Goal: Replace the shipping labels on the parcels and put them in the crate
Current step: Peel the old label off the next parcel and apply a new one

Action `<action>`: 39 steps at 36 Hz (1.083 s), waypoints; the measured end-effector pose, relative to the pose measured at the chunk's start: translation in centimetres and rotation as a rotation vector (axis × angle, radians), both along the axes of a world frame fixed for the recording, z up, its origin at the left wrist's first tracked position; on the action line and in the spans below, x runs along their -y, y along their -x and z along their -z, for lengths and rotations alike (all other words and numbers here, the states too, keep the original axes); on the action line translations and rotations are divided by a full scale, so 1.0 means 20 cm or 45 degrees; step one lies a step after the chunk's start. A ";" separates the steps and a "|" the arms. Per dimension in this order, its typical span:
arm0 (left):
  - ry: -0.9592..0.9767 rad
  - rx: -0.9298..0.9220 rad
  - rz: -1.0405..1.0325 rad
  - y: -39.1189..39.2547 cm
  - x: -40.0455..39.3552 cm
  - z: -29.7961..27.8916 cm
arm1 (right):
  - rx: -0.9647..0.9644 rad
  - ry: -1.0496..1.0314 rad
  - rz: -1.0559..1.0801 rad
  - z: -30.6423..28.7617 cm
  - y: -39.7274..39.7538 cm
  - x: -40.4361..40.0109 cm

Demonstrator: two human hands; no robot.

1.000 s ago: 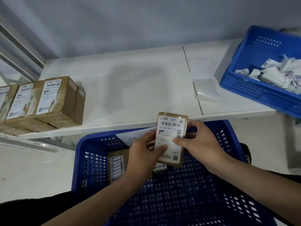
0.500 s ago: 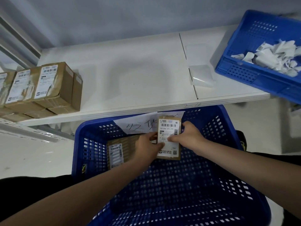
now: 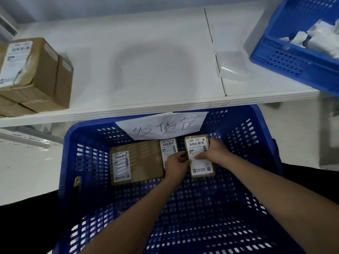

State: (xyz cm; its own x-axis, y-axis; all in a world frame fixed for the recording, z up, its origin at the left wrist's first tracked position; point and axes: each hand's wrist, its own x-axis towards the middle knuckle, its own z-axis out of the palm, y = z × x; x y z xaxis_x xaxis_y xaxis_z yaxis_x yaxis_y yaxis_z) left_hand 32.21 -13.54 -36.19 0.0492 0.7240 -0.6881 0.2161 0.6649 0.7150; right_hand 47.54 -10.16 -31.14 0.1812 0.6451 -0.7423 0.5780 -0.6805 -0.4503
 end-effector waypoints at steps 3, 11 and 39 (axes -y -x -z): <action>-0.026 -0.082 0.073 -0.02 -0.03 0.08 | -0.004 0.012 0.006 0.11 0.01 -0.02; -0.076 -0.331 0.363 -0.03 -0.08 0.27 | -0.110 0.003 0.054 0.39 0.02 -0.05; -0.746 -0.907 0.992 0.18 -0.01 0.64 | 0.239 -0.339 -0.855 0.84 0.08 0.16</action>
State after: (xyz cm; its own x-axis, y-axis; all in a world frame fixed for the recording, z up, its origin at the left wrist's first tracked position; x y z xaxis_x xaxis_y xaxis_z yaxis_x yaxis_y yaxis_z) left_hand 28.56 -13.31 -49.05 0.3547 0.8800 -0.3159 0.8833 -0.2046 0.4217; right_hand 45.91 -13.37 -47.91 -0.2072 0.8151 -0.5410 0.9144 -0.0353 -0.4033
